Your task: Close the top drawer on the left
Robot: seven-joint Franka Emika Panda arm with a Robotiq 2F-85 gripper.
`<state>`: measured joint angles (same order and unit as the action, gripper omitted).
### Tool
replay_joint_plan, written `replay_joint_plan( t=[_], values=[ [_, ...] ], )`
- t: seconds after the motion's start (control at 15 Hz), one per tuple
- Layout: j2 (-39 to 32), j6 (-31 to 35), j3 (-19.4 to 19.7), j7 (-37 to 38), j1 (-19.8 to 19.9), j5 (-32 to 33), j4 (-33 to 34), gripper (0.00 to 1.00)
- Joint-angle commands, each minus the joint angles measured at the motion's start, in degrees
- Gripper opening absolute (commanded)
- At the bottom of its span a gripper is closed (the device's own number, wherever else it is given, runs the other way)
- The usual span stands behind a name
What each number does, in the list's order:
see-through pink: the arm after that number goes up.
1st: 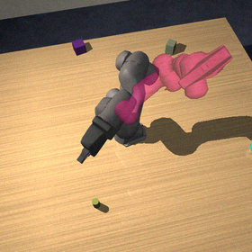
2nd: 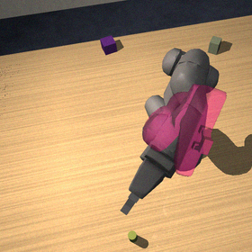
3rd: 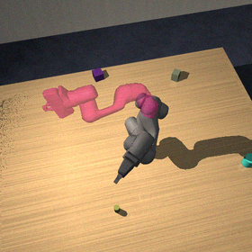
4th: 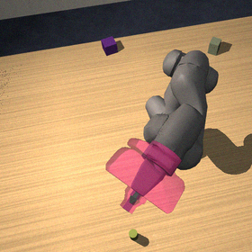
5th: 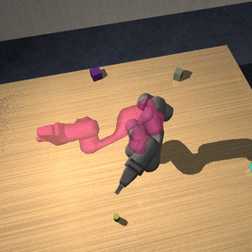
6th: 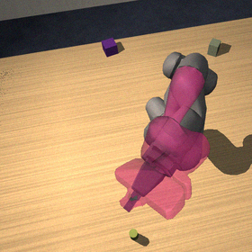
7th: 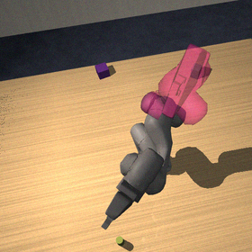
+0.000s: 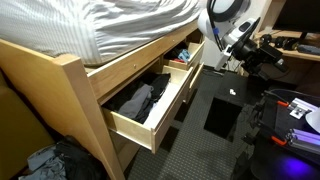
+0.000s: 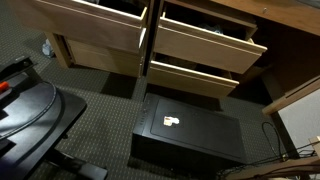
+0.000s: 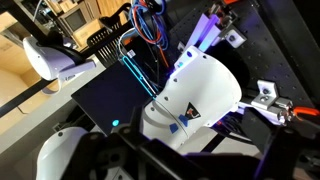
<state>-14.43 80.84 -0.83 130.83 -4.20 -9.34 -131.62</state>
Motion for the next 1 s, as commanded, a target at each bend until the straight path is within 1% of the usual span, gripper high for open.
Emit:
replay_joint_plan(
  t=[0.0,0.07,0.13,0.2,0.27,0.4,0.53,0.67,0.73,0.8,0.87,0.93],
  values=[
    [-0.67,-0.24,0.65,0.1,-0.46,-0.18,0.51,1.0],
    [-1.12,-0.32,0.74,0.18,-0.48,-0.22,0.79,1.0],
    [-2.61,1.39,3.1,-0.9,1.53,2.7,-2.89,1.0],
    [-5.67,-0.44,4.75,-1.48,2.98,4.63,-2.12,1.0],
    [-6.72,-0.93,6.35,-0.35,3.59,6.04,-2.43,1.0],
    [-10.91,-0.82,10.24,-0.4,5.71,9.42,-2.6,1.0],
    [-15.65,1.89,14.17,-1.73,8.97,11.97,-1.96,1.0],
    [-19.62,10.64,17.67,-3.68,12.99,11.77,-1.16,1.0],
    [-22.24,15.89,18.57,-6.12,15.22,10.73,-0.16,1.0],
    [-24.55,19.25,19.36,-8.54,17.13,10.16,1.13,1.0],
    [-20.58,15.29,19.09,-5.2,13.66,11.08,-1.75,1.0],
    [-22.66,17.87,20.04,-6.85,15.28,10.87,-0.87,1.0]
  ],
)
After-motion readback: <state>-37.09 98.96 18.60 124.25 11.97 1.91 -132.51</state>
